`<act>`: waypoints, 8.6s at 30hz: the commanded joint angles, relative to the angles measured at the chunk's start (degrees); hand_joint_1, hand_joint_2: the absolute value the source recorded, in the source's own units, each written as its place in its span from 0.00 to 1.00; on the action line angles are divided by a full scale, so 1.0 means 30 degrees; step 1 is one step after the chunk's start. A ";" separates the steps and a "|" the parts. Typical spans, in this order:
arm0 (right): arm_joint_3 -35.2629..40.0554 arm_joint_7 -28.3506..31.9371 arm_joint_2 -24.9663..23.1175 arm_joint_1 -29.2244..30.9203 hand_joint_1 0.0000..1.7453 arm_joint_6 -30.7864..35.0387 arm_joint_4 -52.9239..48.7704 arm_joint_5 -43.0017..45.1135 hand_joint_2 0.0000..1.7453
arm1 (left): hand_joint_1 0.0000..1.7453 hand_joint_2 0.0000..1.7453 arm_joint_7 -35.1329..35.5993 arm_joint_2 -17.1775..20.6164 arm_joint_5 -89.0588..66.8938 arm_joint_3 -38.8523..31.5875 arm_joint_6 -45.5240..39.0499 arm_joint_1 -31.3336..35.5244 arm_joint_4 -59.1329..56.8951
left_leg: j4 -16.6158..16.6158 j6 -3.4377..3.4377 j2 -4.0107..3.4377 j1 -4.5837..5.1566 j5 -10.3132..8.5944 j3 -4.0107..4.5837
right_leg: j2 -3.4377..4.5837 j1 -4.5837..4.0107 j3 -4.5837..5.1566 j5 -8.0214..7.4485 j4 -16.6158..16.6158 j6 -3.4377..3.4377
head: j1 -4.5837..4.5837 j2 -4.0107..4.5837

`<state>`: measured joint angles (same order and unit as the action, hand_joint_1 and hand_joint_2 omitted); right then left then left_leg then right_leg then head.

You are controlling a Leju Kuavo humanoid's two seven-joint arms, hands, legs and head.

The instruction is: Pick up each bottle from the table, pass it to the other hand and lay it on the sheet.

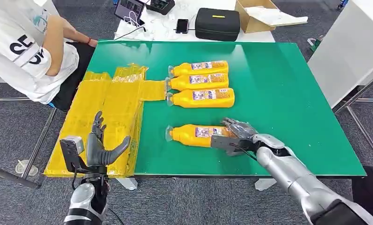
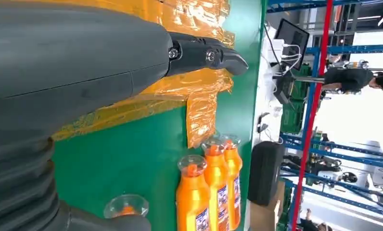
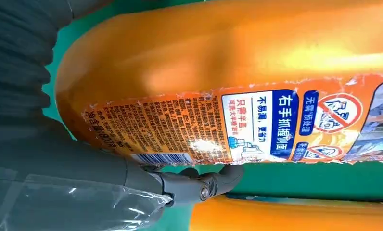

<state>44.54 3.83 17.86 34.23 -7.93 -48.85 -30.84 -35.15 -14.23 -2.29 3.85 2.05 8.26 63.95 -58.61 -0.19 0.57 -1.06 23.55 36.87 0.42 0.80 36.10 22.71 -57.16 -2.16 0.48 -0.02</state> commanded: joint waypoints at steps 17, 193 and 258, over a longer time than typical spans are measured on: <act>-0.2334 0.1240 -0.1845 -0.1178 1.00 0.0843 0.1156 -0.0327 1.00 | 0.00 1.00 0.0153 0.0247 0.0059 0.0208 0.0151 0.0574 -0.1384 | 0.0021 0.0011 0.0003 -0.0005 0.0013 -0.0071 | -0.0017 -0.0011 -0.0080 0.0016 0.0026 0.0020 | 0.0000 0.0007; -0.5721 1.2058 -0.9963 -0.8055 0.00 1.4686 -0.9244 0.5947 1.00 | 1.00 1.00 0.3400 0.6050 -2.1410 0.7431 -0.2695 1.3459 -1.5236 | 0.0002 0.0020 -0.0035 -0.0035 -0.0049 0.0003 | 0.0005 -0.0033 0.0002 -0.0018 -0.0001 0.0003 | -0.0015 0.0000; -0.6255 1.2010 -1.1067 -0.7429 0.00 1.3794 -0.4546 0.4046 1.00 | 0.00 1.00 -0.1618 0.2996 -0.4906 -0.5494 0.1189 0.8796 -1.0312 | 0.0023 0.0026 0.0029 -0.0017 -0.0053 -0.0057 | -0.0064 -0.0017 -0.0073 0.0002 0.0012 0.0004 | -0.0015 0.0007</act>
<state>26.93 40.15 -15.23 10.74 31.34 -68.19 -14.34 -38.10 2.34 -30.38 6.03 12.24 37.47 23.17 -58.57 -0.18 0.63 -1.11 23.34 36.89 0.36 0.78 36.11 22.64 -57.19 -2.20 0.44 0.00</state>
